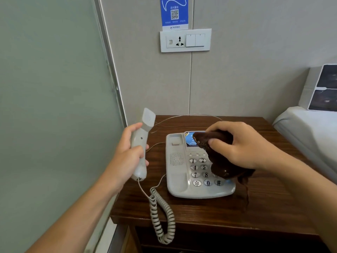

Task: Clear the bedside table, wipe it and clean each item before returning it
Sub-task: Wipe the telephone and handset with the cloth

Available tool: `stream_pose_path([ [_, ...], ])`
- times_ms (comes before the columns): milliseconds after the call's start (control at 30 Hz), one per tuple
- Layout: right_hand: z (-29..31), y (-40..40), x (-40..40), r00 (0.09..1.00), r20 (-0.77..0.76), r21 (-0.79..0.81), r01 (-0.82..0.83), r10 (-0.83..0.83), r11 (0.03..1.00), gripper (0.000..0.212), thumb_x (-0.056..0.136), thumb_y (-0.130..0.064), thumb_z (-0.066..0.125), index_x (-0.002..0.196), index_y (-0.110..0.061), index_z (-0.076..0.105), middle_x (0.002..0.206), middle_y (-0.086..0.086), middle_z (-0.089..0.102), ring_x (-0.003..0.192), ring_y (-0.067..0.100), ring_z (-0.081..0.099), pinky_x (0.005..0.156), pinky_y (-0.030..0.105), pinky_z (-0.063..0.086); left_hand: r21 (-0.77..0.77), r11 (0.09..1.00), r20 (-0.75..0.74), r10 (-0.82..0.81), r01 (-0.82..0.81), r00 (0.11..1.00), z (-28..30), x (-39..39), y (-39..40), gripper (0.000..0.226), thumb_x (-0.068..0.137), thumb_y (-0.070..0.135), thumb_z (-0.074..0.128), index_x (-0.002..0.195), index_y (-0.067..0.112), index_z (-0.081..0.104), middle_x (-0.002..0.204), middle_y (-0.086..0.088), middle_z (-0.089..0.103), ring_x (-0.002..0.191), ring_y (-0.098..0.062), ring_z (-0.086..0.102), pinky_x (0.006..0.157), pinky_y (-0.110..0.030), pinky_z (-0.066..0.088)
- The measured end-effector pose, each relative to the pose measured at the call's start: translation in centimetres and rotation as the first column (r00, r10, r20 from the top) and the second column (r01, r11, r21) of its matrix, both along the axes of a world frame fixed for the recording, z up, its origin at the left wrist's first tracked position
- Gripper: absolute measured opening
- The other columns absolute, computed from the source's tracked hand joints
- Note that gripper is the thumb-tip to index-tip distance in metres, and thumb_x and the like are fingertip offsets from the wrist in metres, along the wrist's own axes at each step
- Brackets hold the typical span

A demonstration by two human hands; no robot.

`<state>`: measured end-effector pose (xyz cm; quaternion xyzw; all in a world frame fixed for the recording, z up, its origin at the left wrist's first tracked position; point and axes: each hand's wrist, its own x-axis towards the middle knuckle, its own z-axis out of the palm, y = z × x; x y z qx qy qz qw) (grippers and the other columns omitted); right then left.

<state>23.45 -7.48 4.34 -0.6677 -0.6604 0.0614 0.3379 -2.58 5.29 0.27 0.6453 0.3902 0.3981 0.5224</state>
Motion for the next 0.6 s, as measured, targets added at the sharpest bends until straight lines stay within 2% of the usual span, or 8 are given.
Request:
stream_pose_path([
  [67,-0.2,0.7,-0.6,0.998,0.063,-0.039,-0.011,0.013,0.999,0.016,0.090,-0.029,0.068,0.100,-0.039,0.074,0.093,-0.019,0.072,0.091,0.001,0.066,0.082,0.028,0.053,-0.001,1.000,-0.084,0.004,-0.004,0.996,-1.0,0.2,0.3,0.067,0.089,-0.010,0.044,0.129,0.044,0.054,0.121,-0.017,0.060,0.084,-0.029,0.062,0.062,-0.033,0.059],
  [133,-0.4,1.8,-1.6,0.991,0.123,-0.076,-0.042,0.051,0.996,0.018,0.090,-0.030,0.069,0.105,-0.039,0.074,0.102,-0.015,0.066,0.097,0.004,0.063,0.090,0.029,0.051,-0.024,1.000,-0.159,-0.007,0.004,0.987,-2.1,0.6,0.5,0.059,0.089,-0.006,0.046,0.123,0.040,0.062,0.117,-0.011,0.061,0.086,-0.029,0.066,0.073,-0.041,0.060],
  [200,-0.9,2.9,-2.9,0.974,0.182,-0.138,-0.108,0.133,0.984,0.021,0.093,-0.035,0.067,0.112,-0.038,0.074,0.109,-0.011,0.058,0.102,0.007,0.058,0.094,0.030,0.047,-0.040,0.999,-0.203,-0.030,0.023,0.979,-2.8,1.1,0.5,0.052,0.083,0.005,0.051,0.116,0.042,0.067,0.114,-0.001,0.064,0.093,-0.023,0.071,0.080,-0.048,0.063],
  [267,-2.1,3.7,-4.4,0.940,0.283,-0.222,-0.132,0.193,0.966,0.029,0.096,-0.041,0.063,0.124,-0.038,0.069,0.112,-0.004,0.053,0.108,0.015,0.053,0.096,0.032,0.045,-0.036,0.998,-0.241,-0.049,0.041,0.969,-3.1,1.4,0.3,0.055,0.071,0.017,0.051,0.115,0.048,0.067,0.112,0.007,0.065,0.087,-0.012,0.072,0.084,-0.053,0.062],
  [333,-3.1,3.4,-5.6,0.890,0.409,-0.272,-0.091,0.201,0.958,0.040,0.098,-0.045,0.058,0.137,-0.038,0.060,0.119,0.000,0.051,0.112,0.024,0.051,0.095,0.037,0.045,-0.020,0.998,-0.273,-0.070,0.067,0.959,-3.5,1.6,0.5,0.058,0.073,0.018,0.052,0.120,0.049,0.064,0.117,0.009,0.063,0.077,-0.007,0.071,0.086,-0.053,0.061],
  [400,-3.0,2.3,-6.1,0.837,0.505,-0.275,-0.078,0.213,0.958,0.044,0.098,-0.044,0.056,0.141,-0.038,0.056,0.123,0.001,0.051,0.111,0.027,0.052,0.093,0.041,0.048,-0.001,0.997,-0.301,-0.069,0.072,0.951,-3.7,1.6,0.7,0.056,0.077,0.018,0.053,0.123,0.049,0.062,0.117,0.006,0.064,0.070,-0.010,0.071,0.086,-0.052,0.061],
  [533,-1.5,0.6,-6.7,0.763,0.505,-0.429,-0.184,0.404,0.884,0.036,0.095,-0.041,0.060,0.130,-0.041,0.064,0.117,-0.009,0.055,0.109,0.015,0.056,0.091,0.038,0.052,0.027,0.997,-0.340,-0.063,0.076,0.938,-4.0,1.6,0.8,0.053,0.088,0.016,0.054,0.127,0.051,0.058,0.111,0.008,0.063,0.076,-0.016,0.072,0.085,-0.050,0.062],
  [600,-0.8,1.1,-6.3,0.784,0.493,-0.409,-0.173,0.377,0.896,0.034,0.093,-0.038,0.061,0.126,-0.042,0.067,0.114,-0.012,0.056,0.107,0.012,0.058,0.089,0.035,0.052,0.034,0.996,-0.338,-0.064,0.081,0.939,-3.9,1.5,0.8,0.053,0.089,0.015,0.054,0.128,0.050,0.058,0.114,0.008,0.063,0.077,-0.016,0.072,0.087,-0.049,0.061],
])
